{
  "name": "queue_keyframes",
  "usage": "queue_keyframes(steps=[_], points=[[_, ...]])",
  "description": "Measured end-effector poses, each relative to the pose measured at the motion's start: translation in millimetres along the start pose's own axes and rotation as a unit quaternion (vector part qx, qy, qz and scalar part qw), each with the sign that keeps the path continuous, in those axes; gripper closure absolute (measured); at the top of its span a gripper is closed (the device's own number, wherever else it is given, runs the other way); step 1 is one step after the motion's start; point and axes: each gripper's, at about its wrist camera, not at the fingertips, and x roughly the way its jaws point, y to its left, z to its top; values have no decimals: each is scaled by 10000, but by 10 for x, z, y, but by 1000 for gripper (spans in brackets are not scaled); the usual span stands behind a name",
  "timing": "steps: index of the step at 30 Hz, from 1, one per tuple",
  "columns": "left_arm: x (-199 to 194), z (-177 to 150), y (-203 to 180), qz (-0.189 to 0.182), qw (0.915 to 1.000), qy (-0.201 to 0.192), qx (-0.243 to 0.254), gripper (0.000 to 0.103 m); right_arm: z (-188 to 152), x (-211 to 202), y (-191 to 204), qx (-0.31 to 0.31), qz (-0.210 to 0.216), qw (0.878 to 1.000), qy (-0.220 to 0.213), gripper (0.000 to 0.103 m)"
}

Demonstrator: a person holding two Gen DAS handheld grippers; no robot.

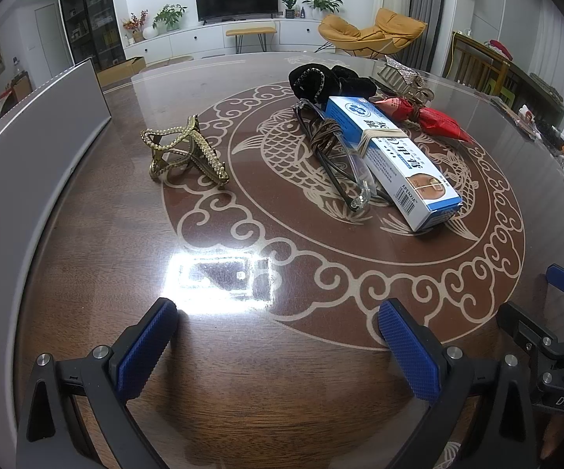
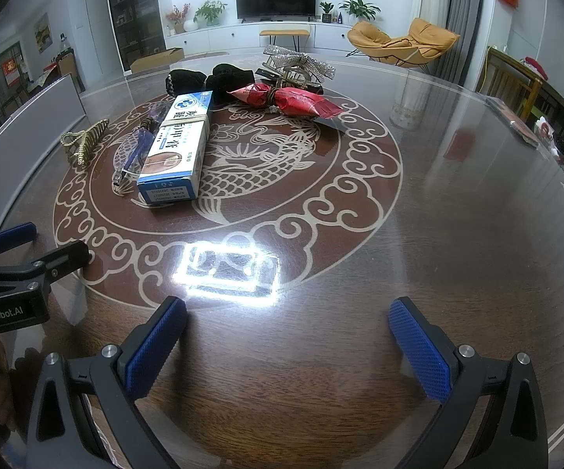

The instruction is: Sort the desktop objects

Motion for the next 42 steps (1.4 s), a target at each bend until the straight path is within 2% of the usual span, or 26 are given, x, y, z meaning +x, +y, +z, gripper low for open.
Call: queue_keyframes(steps=[17, 21, 27, 31, 33, 42], points=[[-54, -34, 34, -30, 10000, 48, 37, 0, 5, 3, -5, -1, 1, 10000, 0, 0], [-49, -21, 53, -227, 9990, 96, 367, 0, 2, 1, 0, -2, 1, 10000, 0, 0], [66, 181, 126, -495, 9948, 410, 791, 0, 2, 1, 0, -2, 1, 10000, 0, 0], [70, 186, 151, -572, 9941, 306, 871, 0, 6, 3, -5, -2, 1, 10000, 0, 0], [44, 129, 172, -597, 9947, 68, 836, 0, 2, 1, 0, -2, 1, 10000, 0, 0], [21, 122, 185, -568, 9950, 39, 822, 0, 3, 1, 0, -2, 1, 10000, 0, 0]])
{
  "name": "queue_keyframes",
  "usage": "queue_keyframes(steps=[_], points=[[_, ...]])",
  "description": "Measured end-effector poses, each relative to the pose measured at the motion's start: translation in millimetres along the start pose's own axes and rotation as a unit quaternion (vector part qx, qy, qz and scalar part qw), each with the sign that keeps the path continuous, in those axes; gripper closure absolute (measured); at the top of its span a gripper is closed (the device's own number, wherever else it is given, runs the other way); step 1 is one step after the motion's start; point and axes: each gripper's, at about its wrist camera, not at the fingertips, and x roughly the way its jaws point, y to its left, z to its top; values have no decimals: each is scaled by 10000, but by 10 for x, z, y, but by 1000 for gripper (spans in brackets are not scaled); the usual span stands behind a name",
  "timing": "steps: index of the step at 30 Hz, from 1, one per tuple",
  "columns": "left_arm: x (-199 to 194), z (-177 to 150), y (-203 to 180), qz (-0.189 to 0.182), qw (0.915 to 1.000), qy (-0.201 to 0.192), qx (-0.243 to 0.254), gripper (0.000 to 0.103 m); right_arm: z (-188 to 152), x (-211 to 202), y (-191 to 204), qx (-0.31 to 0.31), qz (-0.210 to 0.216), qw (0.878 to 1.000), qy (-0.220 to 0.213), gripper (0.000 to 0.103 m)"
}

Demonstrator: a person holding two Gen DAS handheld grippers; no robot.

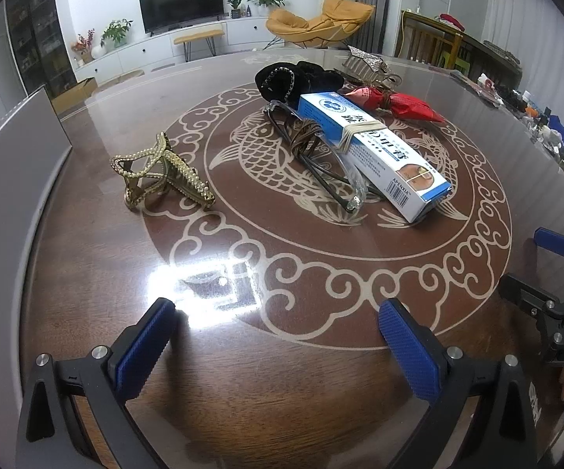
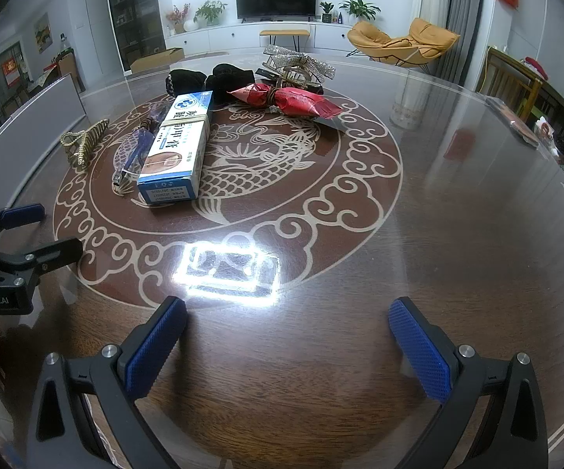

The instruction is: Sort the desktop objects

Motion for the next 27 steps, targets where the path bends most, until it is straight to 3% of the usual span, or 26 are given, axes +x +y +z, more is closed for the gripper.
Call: queue_keyframes(steps=[27], points=[[2, -11, 9, 28, 10000, -15, -47, 0, 0, -1, 3, -3, 2, 10000, -2, 0]])
